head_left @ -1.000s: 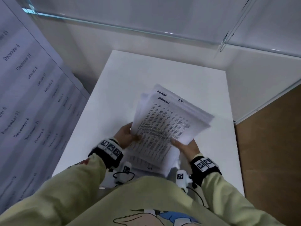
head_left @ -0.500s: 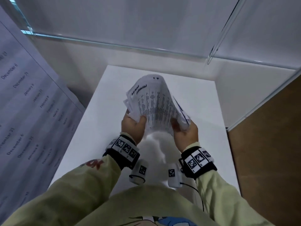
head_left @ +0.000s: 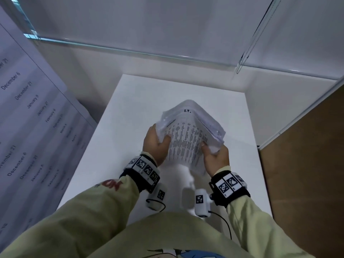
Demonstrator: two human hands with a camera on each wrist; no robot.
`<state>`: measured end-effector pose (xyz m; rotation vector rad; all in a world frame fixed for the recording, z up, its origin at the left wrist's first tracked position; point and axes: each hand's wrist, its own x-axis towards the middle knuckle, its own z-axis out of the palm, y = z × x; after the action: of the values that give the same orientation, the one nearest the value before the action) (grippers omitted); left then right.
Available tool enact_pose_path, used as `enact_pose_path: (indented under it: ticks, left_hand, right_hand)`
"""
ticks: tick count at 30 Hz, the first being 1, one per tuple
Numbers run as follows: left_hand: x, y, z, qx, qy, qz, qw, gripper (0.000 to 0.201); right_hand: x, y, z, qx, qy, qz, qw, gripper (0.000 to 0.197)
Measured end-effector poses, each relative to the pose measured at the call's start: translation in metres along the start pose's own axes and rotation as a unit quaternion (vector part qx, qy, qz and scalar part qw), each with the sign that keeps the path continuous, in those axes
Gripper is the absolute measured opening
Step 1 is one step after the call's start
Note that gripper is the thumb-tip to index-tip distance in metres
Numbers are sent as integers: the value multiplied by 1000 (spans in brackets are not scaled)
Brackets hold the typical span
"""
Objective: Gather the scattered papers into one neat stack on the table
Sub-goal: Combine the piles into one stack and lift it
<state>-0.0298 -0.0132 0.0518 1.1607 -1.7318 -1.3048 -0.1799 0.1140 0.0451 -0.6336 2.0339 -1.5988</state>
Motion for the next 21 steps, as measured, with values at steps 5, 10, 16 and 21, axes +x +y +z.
enact_pose_path:
  ticks: [5, 10, 16, 21]
  left_hand:
    - [-11, -7, -3, -43, 37, -35, 998, 31]
    - [-9, -3, -1, -73, 41, -53, 995, 35]
    - [-11, 15, -6, -140, 93, 25, 986, 46]
    - [-10, 31, 7, -176, 116, 19, 977, 44]
  right_hand:
    - [-6, 14, -11, -6, 10, -2, 1000, 32]
    - [-5, 9, -17, 2, 27, -7, 1000, 34]
    - [-16, 3, -20, 107, 12, -64, 992, 34]
    - [-17, -12, -12, 132, 16, -88, 987, 46]
